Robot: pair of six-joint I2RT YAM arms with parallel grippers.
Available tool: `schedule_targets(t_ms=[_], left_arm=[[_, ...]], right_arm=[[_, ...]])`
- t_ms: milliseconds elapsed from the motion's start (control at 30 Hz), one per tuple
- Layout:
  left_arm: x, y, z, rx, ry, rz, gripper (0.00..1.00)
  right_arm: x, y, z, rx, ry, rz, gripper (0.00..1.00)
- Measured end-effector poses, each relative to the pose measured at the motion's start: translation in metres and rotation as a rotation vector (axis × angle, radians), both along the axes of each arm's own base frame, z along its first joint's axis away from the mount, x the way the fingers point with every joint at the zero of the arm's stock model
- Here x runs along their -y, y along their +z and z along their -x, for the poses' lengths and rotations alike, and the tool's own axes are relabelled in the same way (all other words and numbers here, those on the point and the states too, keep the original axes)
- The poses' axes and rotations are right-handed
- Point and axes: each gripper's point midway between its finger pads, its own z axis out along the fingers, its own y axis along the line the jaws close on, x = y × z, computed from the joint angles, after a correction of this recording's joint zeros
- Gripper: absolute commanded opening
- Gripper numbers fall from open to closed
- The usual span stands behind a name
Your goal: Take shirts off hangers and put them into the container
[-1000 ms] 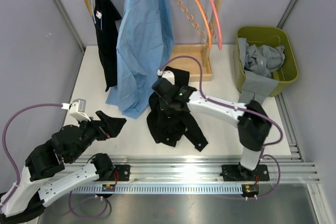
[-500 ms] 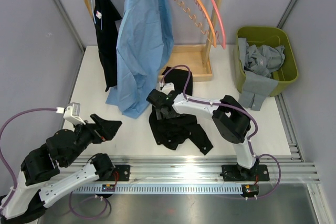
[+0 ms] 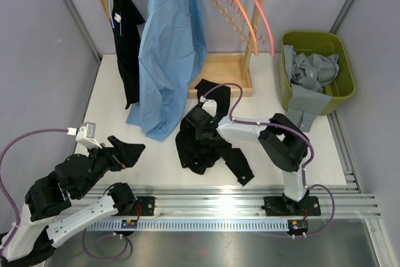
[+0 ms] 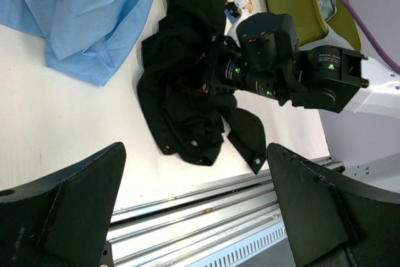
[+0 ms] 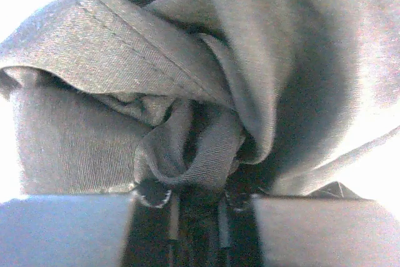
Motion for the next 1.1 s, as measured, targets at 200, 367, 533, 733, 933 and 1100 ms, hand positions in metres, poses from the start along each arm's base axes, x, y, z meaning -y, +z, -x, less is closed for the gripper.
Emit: schedule_targets(t_ms=[200, 367, 533, 733, 933, 1100], left_arm=[[0.000, 0.000, 0.000, -0.001, 0.000, 0.001, 0.99], [0.002, -0.001, -0.001, -0.004, 0.000, 0.001, 0.99], [0.003, -0.002, -0.001, -0.009, -0.001, -0.006, 0.99], [0.009, -0.004, -0.004, -0.018, -0.009, -0.016, 0.99], [0.018, -0.002, -0.008, -0.024, -0.020, -0.022, 0.99], [0.022, -0.002, -0.009, -0.029, -0.026, -0.027, 0.99]], right_arm=[[-0.013, 0.002, -0.021, 0.011, -0.064, -0.226, 0.00], [-0.007, 0.015, -0.020, 0.041, -0.109, -0.299, 0.00], [0.067, 0.027, 0.013, 0.002, -0.201, -0.119, 0.00], [0.169, 0.111, -0.001, 0.137, -0.405, -0.036, 0.00], [0.264, 0.209, -0.033, 0.339, -0.602, -0.005, 0.00], [0.346, 0.308, -0.048, 0.542, -0.764, 0.021, 0.00]])
